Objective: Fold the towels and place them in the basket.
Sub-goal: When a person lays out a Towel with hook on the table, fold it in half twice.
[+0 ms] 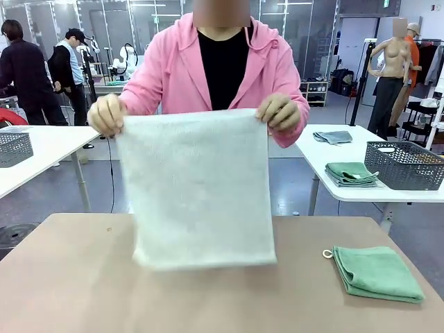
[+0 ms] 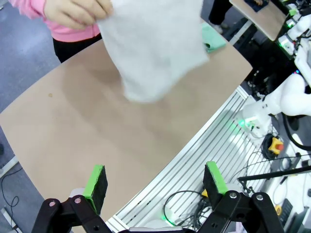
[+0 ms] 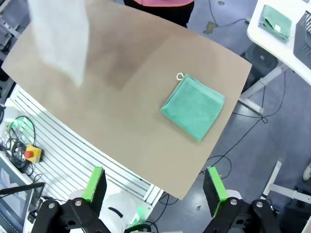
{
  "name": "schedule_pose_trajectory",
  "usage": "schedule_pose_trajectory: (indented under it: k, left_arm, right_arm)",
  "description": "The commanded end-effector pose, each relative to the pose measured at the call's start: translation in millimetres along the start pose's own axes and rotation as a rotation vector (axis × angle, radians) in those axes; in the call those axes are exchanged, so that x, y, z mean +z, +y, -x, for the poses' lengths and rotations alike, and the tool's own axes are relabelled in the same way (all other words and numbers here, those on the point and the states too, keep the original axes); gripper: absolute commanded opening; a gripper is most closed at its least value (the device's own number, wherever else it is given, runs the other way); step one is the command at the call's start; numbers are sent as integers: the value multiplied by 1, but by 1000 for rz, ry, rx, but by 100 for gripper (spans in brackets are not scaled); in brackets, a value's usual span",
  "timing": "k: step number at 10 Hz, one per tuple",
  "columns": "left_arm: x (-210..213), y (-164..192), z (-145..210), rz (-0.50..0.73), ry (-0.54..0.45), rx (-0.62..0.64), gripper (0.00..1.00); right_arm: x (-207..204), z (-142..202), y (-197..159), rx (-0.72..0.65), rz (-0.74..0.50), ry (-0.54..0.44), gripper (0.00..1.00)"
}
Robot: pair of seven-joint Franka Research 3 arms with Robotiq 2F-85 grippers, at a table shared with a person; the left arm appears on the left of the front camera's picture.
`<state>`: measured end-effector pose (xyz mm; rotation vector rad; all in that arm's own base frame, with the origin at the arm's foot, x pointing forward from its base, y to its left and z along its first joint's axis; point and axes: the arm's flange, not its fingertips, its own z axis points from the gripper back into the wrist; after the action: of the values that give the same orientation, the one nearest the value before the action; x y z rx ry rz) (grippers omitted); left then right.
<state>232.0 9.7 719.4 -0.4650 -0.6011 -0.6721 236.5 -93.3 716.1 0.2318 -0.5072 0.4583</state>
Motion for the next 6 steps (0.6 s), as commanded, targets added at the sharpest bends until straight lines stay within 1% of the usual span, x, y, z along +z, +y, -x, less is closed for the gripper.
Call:
schedule_pose_trajectory:
  k: [1,6]
  left_arm:
    - [1,-1,0,18,-5,-22,100]
    - [1,-1,0,18,-5,-22,100]
  right_arm:
    - [4,1,3,0,-4,-10,100]
    - [4,1,3,0,-4,-10,100]
